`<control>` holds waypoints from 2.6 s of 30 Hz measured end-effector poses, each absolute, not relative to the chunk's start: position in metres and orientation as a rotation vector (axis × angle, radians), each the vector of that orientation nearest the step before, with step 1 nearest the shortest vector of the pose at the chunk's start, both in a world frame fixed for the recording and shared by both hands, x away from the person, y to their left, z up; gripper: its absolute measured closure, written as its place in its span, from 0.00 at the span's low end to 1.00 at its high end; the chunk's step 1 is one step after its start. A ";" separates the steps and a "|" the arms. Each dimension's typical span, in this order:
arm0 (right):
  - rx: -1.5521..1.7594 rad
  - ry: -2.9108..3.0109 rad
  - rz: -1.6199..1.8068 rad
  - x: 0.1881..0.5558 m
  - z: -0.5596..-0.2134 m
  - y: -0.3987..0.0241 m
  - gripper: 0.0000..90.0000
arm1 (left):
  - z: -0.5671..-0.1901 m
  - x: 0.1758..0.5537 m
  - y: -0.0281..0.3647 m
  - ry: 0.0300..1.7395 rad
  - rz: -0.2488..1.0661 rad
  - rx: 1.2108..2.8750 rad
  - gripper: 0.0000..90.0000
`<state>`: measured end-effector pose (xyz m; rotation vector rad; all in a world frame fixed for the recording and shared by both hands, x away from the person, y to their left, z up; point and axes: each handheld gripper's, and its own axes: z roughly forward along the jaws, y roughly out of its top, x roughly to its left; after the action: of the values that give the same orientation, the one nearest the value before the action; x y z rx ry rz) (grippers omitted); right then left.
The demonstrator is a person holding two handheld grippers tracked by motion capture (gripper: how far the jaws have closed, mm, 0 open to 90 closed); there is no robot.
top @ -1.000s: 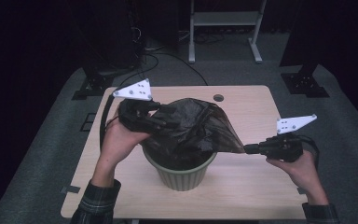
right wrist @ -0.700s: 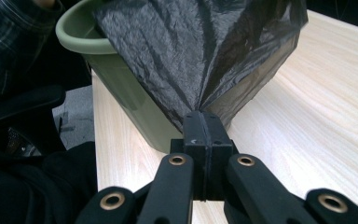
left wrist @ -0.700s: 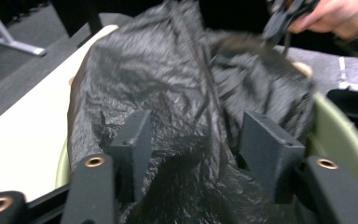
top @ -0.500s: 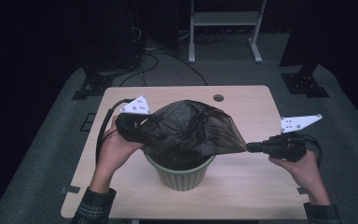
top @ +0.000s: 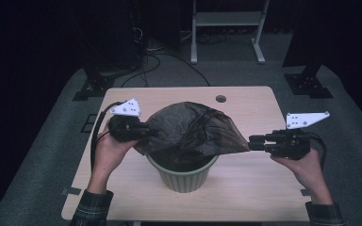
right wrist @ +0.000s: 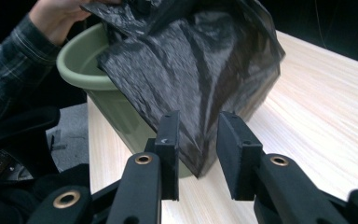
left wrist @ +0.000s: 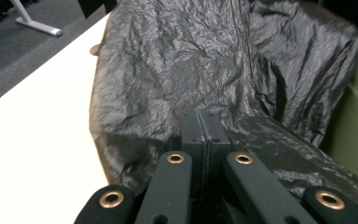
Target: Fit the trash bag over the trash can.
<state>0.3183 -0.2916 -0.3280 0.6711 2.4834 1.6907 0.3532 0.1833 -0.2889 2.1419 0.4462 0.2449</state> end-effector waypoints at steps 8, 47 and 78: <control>0.649 2.399 1.698 0.333 -0.312 -0.275 0.63 | -0.290 0.354 0.209 0.496 0.233 2.103 1.00; 0.537 2.423 1.569 0.373 -0.300 -0.203 1.00 | -0.268 0.372 0.088 0.311 0.253 2.191 0.52; 0.443 2.496 1.640 0.352 -0.301 -0.216 1.00 | -0.264 0.384 0.134 0.473 0.255 2.073 1.00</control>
<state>0.3516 -0.2162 -0.3014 0.4431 2.4964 1.6397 0.3842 0.1335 -0.2635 2.0731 0.4725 0.2547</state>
